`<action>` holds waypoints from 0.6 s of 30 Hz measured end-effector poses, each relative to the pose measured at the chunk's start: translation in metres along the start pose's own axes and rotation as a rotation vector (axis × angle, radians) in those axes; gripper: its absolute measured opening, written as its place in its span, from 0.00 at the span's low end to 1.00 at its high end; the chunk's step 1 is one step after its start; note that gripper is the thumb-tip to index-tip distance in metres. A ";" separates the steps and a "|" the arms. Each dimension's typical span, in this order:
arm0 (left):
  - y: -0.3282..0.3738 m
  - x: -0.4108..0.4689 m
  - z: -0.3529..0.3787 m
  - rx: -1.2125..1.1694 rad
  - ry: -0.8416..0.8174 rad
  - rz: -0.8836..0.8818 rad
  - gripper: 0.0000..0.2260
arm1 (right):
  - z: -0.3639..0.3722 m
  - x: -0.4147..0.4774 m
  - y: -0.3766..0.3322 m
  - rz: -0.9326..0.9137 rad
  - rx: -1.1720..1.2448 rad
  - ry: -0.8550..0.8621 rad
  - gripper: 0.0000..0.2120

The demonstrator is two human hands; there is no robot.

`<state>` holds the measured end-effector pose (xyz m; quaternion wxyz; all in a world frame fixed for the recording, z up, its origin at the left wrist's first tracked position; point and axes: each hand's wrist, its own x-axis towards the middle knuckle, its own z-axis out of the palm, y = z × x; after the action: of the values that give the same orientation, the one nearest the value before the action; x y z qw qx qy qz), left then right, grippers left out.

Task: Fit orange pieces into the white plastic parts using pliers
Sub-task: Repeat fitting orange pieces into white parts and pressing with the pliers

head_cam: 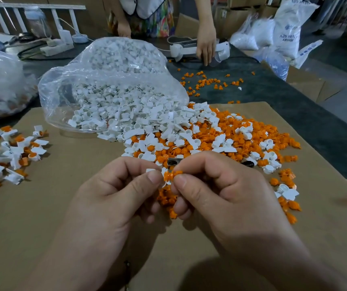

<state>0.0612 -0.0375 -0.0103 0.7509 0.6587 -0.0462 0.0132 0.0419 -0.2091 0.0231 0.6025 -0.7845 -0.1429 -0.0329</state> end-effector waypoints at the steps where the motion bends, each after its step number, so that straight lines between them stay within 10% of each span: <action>1: 0.001 0.000 0.000 -0.012 -0.007 -0.018 0.14 | 0.000 0.000 0.000 0.000 0.003 -0.004 0.03; 18: 0.000 -0.008 0.001 0.310 -0.032 0.203 0.10 | 0.002 0.003 -0.004 -0.238 -0.755 0.030 0.06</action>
<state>0.0531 -0.0377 -0.0107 0.6344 0.7585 -0.1221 0.0855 0.0438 -0.2056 0.0273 0.2658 -0.9283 -0.2019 -0.1641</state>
